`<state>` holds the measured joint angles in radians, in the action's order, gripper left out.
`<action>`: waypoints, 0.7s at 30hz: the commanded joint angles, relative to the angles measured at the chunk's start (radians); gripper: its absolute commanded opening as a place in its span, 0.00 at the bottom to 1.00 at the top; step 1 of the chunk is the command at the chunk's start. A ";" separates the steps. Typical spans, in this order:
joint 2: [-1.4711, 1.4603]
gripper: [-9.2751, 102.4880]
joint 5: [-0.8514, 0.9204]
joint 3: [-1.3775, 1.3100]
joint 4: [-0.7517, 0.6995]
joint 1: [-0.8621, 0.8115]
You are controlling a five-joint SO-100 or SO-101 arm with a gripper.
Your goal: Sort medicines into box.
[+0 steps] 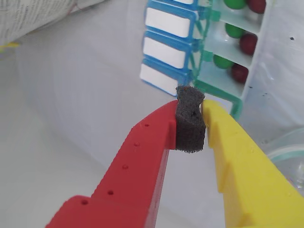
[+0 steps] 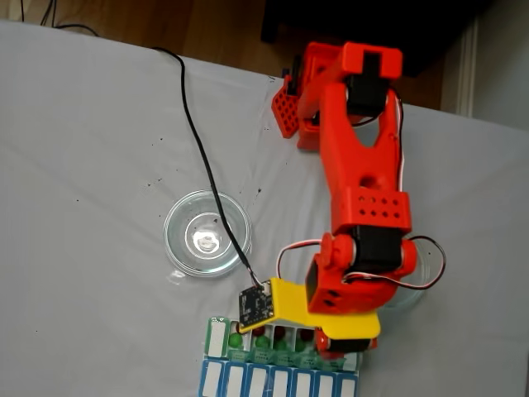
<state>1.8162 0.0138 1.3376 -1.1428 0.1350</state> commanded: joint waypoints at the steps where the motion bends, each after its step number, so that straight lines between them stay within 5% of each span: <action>1: 0.063 0.09 -0.020 -0.002 0.078 0.035; 21: -0.058 0.09 -0.123 0.054 0.319 0.104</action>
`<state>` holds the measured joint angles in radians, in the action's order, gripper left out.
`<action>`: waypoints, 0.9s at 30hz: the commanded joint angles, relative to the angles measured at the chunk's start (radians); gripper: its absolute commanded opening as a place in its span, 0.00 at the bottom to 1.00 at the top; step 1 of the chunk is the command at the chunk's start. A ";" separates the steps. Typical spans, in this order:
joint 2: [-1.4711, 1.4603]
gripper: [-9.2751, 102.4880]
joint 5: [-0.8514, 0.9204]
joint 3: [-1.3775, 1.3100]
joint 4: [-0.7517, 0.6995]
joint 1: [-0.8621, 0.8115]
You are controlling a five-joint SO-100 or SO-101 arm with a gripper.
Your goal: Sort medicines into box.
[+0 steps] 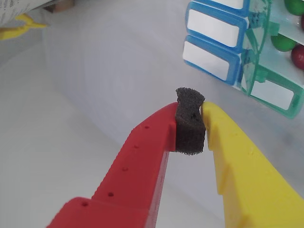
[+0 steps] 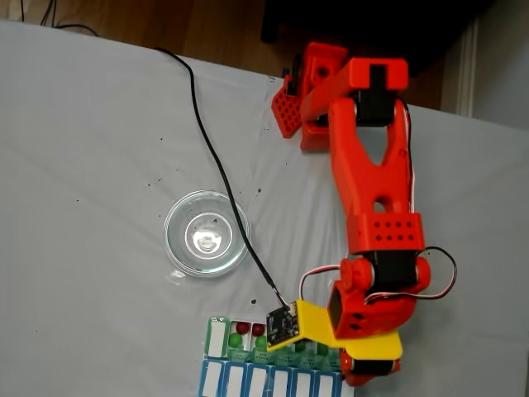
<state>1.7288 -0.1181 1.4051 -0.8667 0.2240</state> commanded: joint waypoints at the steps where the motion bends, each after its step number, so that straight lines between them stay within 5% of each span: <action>1: 0.008 0.09 0.021 -0.029 0.034 0.017; 27: 0.000 0.09 0.129 0.035 0.044 0.002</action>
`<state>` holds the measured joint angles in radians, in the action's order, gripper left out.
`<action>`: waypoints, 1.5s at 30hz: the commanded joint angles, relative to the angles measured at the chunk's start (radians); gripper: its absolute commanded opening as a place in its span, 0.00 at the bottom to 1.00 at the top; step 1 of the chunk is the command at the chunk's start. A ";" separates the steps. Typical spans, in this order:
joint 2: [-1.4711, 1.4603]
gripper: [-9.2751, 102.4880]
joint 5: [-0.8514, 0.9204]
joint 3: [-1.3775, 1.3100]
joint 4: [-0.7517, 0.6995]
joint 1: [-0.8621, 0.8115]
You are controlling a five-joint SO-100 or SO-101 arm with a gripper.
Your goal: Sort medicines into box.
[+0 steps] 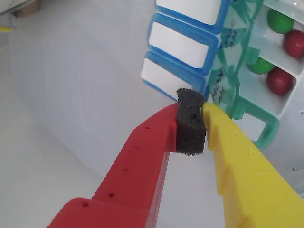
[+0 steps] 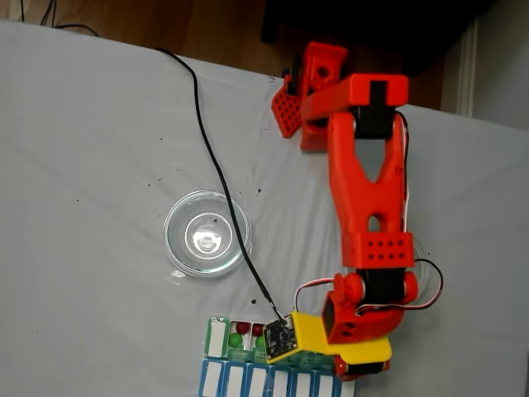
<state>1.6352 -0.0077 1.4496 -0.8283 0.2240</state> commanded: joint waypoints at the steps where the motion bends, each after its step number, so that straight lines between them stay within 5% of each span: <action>1: 0.097 0.09 0.028 -0.005 0.006 0.000; 23: 0.058 0.09 0.097 0.018 -0.081 -0.011; 32: -0.074 0.09 0.087 -0.143 -0.238 -0.008; 45: -0.089 0.09 0.074 -0.135 -0.222 -0.003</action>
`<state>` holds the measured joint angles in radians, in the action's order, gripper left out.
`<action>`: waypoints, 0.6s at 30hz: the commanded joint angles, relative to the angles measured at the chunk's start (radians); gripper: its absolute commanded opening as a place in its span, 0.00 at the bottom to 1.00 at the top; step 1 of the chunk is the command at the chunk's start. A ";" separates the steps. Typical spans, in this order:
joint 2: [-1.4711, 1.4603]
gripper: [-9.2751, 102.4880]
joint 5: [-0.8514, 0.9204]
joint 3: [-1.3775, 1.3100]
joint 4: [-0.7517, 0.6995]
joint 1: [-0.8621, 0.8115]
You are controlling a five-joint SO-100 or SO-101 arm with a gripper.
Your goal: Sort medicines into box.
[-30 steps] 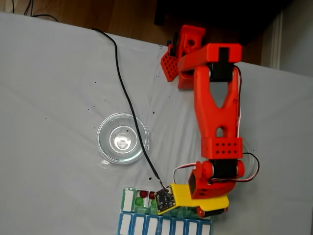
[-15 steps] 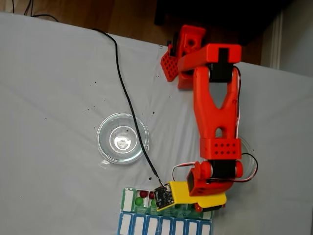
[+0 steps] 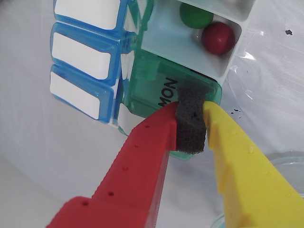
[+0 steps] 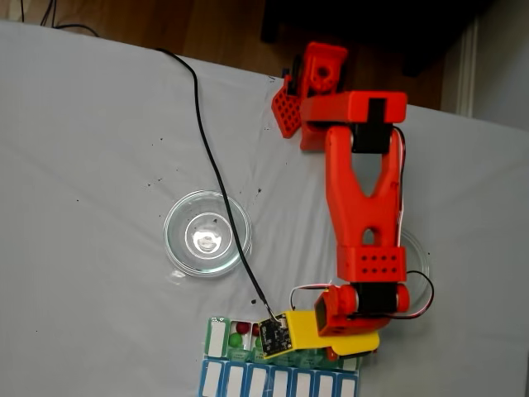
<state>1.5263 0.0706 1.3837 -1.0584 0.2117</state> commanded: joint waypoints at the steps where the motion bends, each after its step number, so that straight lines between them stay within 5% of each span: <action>1: 0.008 0.09 -0.005 -0.081 -0.002 0.009; 18: 0.100 0.09 0.025 -0.109 -0.057 -0.021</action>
<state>1.4696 0.0982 1.2824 -1.1351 0.2117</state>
